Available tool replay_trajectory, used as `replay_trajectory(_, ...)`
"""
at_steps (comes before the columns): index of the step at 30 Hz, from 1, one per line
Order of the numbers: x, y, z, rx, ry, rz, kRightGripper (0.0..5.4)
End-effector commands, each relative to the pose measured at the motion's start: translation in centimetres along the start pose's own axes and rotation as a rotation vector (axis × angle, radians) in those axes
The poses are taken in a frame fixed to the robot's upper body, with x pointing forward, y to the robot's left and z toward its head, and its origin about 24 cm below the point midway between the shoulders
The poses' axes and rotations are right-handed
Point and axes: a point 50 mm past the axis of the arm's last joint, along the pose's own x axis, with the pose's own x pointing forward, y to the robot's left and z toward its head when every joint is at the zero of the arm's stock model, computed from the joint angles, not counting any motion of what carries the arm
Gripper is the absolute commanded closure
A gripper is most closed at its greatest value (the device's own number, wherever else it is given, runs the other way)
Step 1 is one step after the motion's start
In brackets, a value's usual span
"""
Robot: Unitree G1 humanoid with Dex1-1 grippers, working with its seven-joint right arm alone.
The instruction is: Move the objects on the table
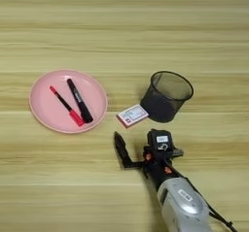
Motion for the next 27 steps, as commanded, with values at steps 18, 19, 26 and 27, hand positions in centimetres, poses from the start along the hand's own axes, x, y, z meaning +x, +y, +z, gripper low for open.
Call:
replay_trajectory(18,3.4,0.2,0.5,-0.085,-0.057,0.057,0.04)
replay_trajectory(19,3.5,0.2,0.4,-0.085,-0.057,0.059,0.04)
replay_trajectory(26,4.4,0.8,0.2,-0.087,-0.063,0.089,0.04)
replay_trajectory(27,4.5,0.8,0.2,-0.087,-0.064,0.091,0.04)
